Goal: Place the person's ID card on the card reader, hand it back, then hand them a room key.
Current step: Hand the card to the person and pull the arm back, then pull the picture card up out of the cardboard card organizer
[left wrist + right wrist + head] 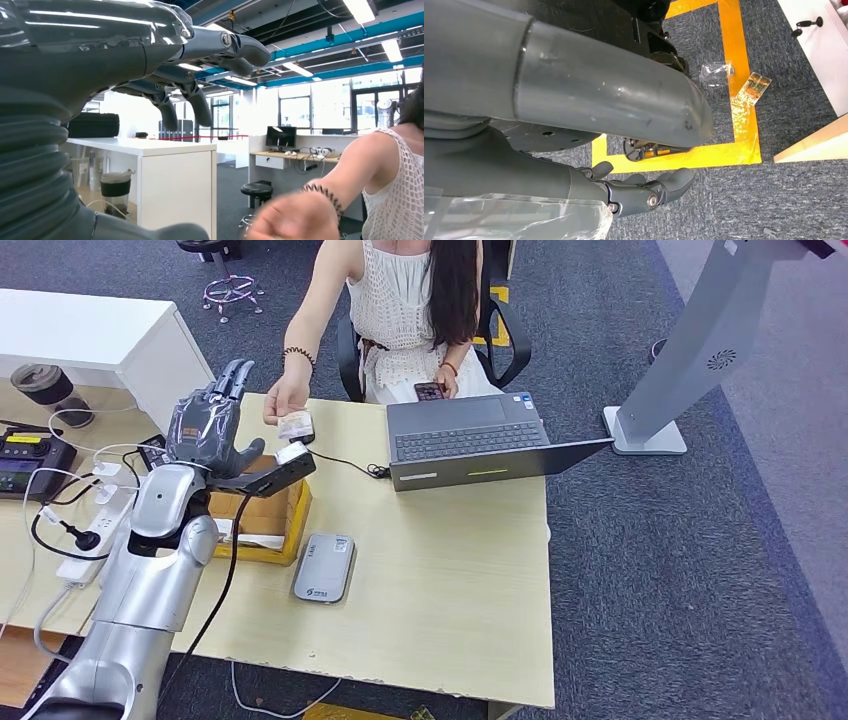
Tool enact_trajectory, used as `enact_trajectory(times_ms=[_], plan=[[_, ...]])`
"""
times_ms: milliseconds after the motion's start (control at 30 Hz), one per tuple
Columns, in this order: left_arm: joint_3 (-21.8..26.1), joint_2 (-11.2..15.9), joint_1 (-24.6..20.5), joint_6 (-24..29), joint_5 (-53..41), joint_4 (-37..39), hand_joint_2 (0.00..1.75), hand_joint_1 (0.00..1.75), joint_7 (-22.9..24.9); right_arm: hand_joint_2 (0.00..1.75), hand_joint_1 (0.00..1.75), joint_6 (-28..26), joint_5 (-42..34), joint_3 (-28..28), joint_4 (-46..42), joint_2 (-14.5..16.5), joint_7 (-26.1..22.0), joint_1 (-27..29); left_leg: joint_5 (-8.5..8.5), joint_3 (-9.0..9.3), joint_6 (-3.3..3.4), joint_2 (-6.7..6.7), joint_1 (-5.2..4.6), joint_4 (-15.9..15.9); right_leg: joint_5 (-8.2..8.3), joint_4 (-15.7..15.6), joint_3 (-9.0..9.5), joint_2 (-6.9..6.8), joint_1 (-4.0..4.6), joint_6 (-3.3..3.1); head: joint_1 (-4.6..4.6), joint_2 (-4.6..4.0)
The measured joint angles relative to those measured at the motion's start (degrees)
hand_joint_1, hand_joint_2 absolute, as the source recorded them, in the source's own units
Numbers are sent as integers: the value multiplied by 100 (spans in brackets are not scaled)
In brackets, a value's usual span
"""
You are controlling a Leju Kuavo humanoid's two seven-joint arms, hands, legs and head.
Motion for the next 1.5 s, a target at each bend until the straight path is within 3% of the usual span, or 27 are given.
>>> enact_trajectory(times_ms=[267, 433, 533, 667, 800, 933, 1133, 1500], plan=[[0, -1, 51, 27, 16, -4, 175, 0, -19, 0, 0, -6, -1, 0, 0, 0, 4, 1, 0, 0, 0, 0, 0, 0, 0, 0, 0, 0, 0, 0, 0, 0], [0, -46, 347, 134, 315, -249, 175, 0, -146, 0, 0, -49, -83, -2, 0, 0, 25, 9, -1, 0, 0, 1, 0, 0, -1, 0, 0, 2, 0, 0, 0, 0], [-3, -101, 769, 246, 420, -688, 175, 0, -212, 0, 0, -83, -201, -20, 0, 0, -29, 29, -4, 0, 1, 7, -1, -1, -2, -1, -1, 8, -2, 0, 0, 0], [-74, -175, 1716, 342, 430, -1501, 175, 0, -295, 0, 0, -98, -394, -130, -2, 0, -167, 74, -14, -1, 2, 13, -2, -1, -7, -5, -6, 15, -2, -2, 1, 0], [-180, -135, 2585, 85, 373, -2014, 175, 0, -258, 0, 0, -98, -511, -273, -5, 0, -260, 97, -18, -1, 0, 14, -2, -1, -11, -6, -9, 15, -2, -3, 0, 0], [-207, -23, 3065, -255, 387, -2158, 175, 0, -174, 0, 0, 61, -493, -345, -10, -35, -281, 120, -18, 0, 0, 13, -1, -1, -12, -6, -9, 12, 0, -5, -1, 0], [-216, 66, 3270, -518, 446, -2201, 175, 0, -12, 0, 0, 132, -486, -406, -11, -96, -284, 195, -16, -1, -1, 11, 1, -1, -11, -3, -7, 11, 1, -5, -1, 0], [-181, 158, 3135, -654, 609, -2115, 175, 0, 185, 0, 0, 9, -287, -432, -11, -123, -279, 203, -17, -1, -1, 11, 0, -1, -11, -3, -6, 11, 1, -5, 0, 0]])
